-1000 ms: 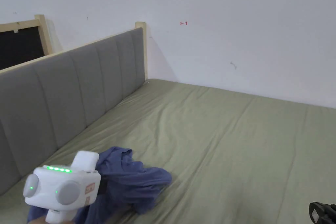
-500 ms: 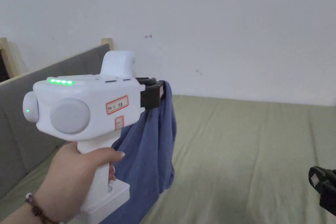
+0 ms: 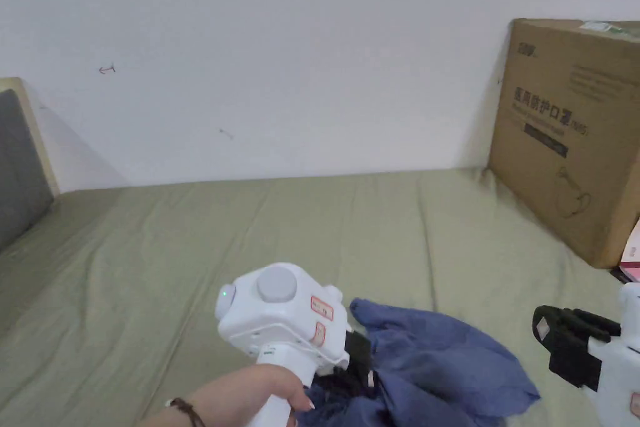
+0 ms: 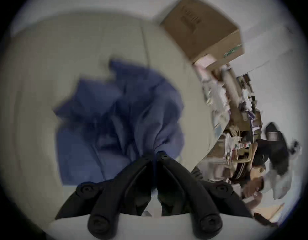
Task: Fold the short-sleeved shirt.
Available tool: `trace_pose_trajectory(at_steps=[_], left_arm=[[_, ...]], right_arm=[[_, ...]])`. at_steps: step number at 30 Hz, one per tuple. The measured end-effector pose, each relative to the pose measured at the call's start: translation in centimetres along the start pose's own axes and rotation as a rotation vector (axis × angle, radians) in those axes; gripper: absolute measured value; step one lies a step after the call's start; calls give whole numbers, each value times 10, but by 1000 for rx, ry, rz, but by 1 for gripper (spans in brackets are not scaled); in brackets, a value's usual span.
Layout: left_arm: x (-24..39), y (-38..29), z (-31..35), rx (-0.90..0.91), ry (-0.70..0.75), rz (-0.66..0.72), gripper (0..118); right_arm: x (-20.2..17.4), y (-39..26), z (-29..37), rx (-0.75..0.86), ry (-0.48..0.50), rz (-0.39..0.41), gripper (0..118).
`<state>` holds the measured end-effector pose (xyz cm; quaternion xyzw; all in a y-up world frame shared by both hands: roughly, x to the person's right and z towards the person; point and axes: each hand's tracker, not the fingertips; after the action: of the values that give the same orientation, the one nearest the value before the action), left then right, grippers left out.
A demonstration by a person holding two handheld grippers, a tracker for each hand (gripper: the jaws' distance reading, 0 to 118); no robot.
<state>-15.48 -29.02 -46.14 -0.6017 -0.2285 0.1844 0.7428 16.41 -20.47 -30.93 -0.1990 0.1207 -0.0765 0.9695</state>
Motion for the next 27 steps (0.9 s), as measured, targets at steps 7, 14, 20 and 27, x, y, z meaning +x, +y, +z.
trace_pose_trajectory(at_steps=[7,14,20,27], left_arm=[[-22,-26,-38,-32,42,77,100],[13,-24,84,329,132,-182,100],[23,-105,162,923,286,-348,98],[8,-176,150,1192,494,-335,3]], right_arm=[[2,-22,-9,-75,1,35,0],[-7,-9,-14,-37,12,43,0],[-15,7,-5,101,17,39,0],[-26,3,13,271,4,33,0]])
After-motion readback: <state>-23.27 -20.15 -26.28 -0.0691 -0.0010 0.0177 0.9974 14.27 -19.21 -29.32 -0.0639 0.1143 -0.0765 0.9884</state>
